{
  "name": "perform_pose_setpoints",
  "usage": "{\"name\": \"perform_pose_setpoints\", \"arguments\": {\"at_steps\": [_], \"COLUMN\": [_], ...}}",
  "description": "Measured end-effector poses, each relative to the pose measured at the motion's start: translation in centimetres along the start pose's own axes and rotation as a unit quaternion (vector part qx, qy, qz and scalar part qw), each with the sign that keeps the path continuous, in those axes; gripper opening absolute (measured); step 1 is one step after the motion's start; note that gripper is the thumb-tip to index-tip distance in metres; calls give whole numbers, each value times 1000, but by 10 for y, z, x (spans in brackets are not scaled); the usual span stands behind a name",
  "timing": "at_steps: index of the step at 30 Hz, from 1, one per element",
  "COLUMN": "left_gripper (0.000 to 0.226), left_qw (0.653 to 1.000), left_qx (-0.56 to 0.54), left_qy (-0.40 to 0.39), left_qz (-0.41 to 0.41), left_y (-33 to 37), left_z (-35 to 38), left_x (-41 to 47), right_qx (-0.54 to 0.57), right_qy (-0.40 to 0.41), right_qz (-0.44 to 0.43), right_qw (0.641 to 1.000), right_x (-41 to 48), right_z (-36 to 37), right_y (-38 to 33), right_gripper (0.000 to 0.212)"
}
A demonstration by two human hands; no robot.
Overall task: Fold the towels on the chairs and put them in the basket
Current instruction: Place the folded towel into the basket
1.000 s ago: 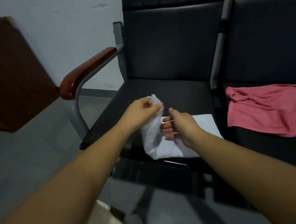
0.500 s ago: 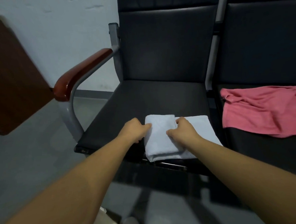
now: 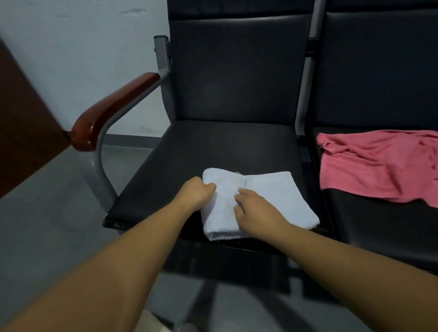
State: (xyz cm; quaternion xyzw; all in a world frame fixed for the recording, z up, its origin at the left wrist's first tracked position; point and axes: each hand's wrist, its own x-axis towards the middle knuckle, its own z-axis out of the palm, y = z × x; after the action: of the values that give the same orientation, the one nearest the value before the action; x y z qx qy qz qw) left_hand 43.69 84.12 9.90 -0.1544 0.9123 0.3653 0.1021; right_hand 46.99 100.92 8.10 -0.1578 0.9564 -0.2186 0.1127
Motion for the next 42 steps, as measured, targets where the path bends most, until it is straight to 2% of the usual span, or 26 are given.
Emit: {"name": "perform_pose_setpoints", "arguments": {"at_steps": [3,5,7,9,10,12,13,15,16,18,20,22,25,29,33,38,42], "left_gripper": [33,36,37,39,37,30,27,27,28,26,19,17,14,20,44,34,31], "left_qw": [999,998,996,994,993,988,975,939,937,960,984,994,985,973,948,924,919], "left_qx": [-1,-15,-36,-45,-50,-131,-208,-312,-311,-249,-159,-100,-144,-205,-281,-355,-384], "left_qy": [36,63,81,90,89,33,-25,-117,-127,-96,-47,-38,-85,-80,-111,-123,-78], "left_qz": [4,10,17,36,50,75,80,87,92,83,63,27,-30,-70,-105,-71,-30], "left_y": [-2,-4,-4,3,10,26,36,48,50,49,42,34,30,32,30,27,21], "left_z": [-11,-20,-28,-31,-30,-24,-21,-15,-12,-6,-1,4,12,22,17,1,-21], "left_x": [-3,-4,-7,-11,-15,-23,-29,-35,-35,-33,-26,-19,-17,-14,-14,-17,-26], "right_qx": [102,209,353,507,554,597,596,546,518,464,438,417,375,411,534,598,628], "right_qy": [-7,-12,-28,-46,-33,13,30,30,21,38,65,71,72,66,48,56,67], "right_qz": [19,48,102,148,153,157,164,198,221,255,259,251,262,265,244,240,225], "right_qw": [995,977,930,848,817,787,785,813,826,847,859,871,886,870,808,763,742], "right_x": [7,14,19,24,28,32,33,31,29,27,27,26,24,20,17,18,23], "right_z": [-2,0,0,-6,-10,-22,-29,-41,-44,-45,-46,-46,-40,-37,-36,-25,-26], "right_y": [-17,-26,-31,-32,-28,-17,-10,7,15,27,31,31,36,41,36,17,-15], "right_gripper": [44,40,36,40,44,49,50,48,45,42,38,30,23,21,27,31,26]}}
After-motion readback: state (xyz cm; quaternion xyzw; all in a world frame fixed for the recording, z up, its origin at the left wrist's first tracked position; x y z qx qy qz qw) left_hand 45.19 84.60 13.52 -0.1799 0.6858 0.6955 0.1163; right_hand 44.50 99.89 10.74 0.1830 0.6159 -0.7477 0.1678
